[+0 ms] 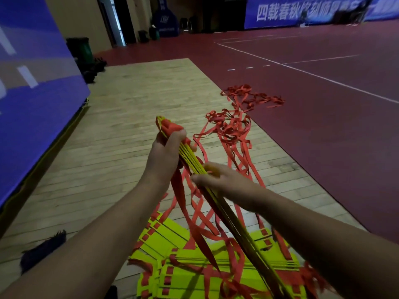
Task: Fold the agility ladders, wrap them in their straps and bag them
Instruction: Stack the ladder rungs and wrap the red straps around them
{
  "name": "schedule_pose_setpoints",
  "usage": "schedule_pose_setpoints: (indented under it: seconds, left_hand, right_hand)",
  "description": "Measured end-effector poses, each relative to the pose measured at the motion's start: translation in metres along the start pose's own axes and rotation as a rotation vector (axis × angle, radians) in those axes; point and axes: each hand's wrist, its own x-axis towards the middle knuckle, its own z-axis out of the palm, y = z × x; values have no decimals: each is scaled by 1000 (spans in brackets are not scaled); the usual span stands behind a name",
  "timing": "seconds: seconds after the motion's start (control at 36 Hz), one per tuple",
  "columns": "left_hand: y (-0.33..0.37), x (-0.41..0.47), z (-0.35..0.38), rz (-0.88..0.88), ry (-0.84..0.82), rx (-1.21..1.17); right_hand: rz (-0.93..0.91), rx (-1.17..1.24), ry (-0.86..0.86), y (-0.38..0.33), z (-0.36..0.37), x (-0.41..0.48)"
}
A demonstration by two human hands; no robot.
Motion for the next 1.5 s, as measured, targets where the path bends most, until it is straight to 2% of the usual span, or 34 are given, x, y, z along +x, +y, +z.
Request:
schedule_pose_setpoints:
  seconds: [0.11, 0.22, 0.36, 0.44, 0.56, 0.64, 0.72, 0.81, 0.86, 0.94, 1.03, 1.11, 1.19, 1.28, 1.33, 1.39, 1.5]
  left_hand:
    - [13, -4, 4, 84, -150, -178]
    - [15, -2, 2, 67, -261, -223]
    - [12, 5, -14, 1, -309, -83]
    - [12, 6, -20, -45, -315, 138]
    - [12, 10, -22, -78, -323, 347]
    - [9, 12, -23, -120, -369, 293]
    - [8, 7, -17, -152, -404, 185]
    - [2, 0, -7, -125, -216, 298]
    - [0, -2, -6, -96, -102, 322]
    - [4, -2, -9, 40, -9, 328]
    - [12, -4, -8, 181, 31, 278]
    - [18, -6, -7, 229, -73, 152]
    - [21, -5, -10, 270, -214, 94]
    - [19, -2, -13, 244, -228, 45]
    - [19, 1, -14, 199, -229, -10]
    - [22, 6, -17, 133, -273, -38]
    - [28, 7, -24, 22, -403, 210]
  right_hand:
    - [75, 396, -159, -7, -13, -4]
    - [90, 511, -231, -9, -14, -5]
    - [74, 581, -385, -7, -13, -3]
    - [97, 540, -272, -8, -11, -5]
    - [75, 323, -23, -8, -4, -3]
    - [42, 137, 110, -9, 3, 0]
    - [-9, -264, 302, -5, 14, 5]
    - [-53, -697, 399, 5, 27, 6]
    - [-84, -730, 358, 4, 28, 5]
    - [-132, -547, 232, -10, 19, 0]
    - [-109, -252, 160, -19, 10, -9]
    - [-23, 67, 77, -23, 1, -10]
    - [77, 324, -151, -20, -6, -6]
    - [29, 473, -312, -12, -4, -7]
    - [6, 571, -298, -14, 0, -9]
    - [-29, 632, -211, -19, 1, -11]
    - [-86, 660, -119, -21, -5, -8]
